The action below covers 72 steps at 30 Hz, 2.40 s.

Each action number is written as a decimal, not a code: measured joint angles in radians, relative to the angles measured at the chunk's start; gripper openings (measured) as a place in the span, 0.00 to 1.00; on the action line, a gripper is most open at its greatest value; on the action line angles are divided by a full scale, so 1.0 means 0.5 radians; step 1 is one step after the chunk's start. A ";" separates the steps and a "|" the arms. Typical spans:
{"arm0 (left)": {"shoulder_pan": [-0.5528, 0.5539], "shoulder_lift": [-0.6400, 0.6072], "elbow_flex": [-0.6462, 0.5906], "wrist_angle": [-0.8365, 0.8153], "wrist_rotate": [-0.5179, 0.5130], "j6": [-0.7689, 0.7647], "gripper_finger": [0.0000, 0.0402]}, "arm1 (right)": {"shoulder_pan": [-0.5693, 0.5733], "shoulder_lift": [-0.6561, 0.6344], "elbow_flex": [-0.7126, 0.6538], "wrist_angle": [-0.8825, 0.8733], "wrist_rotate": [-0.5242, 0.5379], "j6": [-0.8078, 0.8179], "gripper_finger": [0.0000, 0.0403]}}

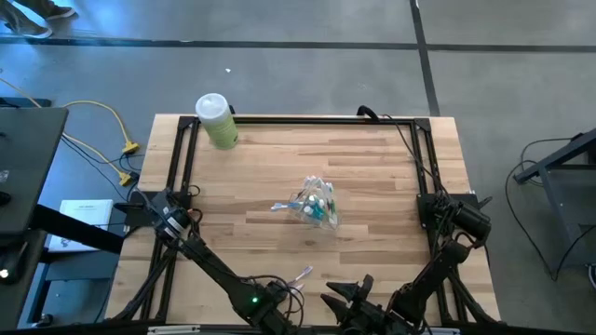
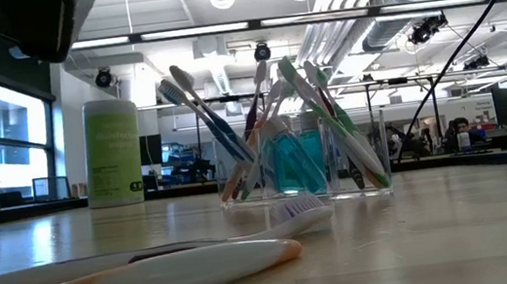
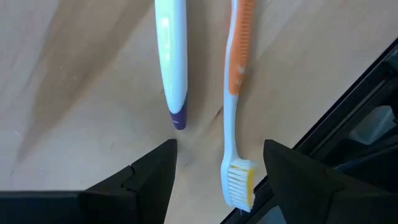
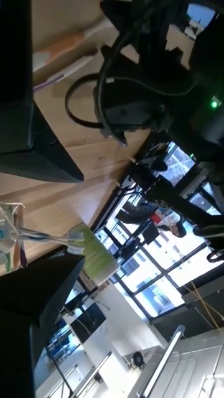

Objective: Pick & Place toothbrushing station
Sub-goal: Put the orange toothbrush into the transparent organizer

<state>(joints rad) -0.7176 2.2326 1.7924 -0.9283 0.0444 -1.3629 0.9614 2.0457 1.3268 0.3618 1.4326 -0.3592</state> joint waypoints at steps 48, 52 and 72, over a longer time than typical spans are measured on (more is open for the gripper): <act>-0.096 -0.227 -0.008 -0.339 -0.583 0.074 0.01 | 0.041 0.000 0.000 0.078 -0.010 0.248 0.48; -0.109 -0.226 -0.009 -0.348 -0.783 0.329 0.01 | 0.056 -0.019 0.000 0.083 -0.023 0.457 0.48; -0.375 -0.202 -0.004 -0.451 -2.656 1.589 0.01 | 0.163 -0.416 0.001 -0.247 -0.701 1.906 0.48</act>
<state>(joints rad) -0.9053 2.1314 1.7905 -1.1541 -1.2836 -0.5683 1.0428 1.8378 1.3273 0.2383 1.0820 0.5940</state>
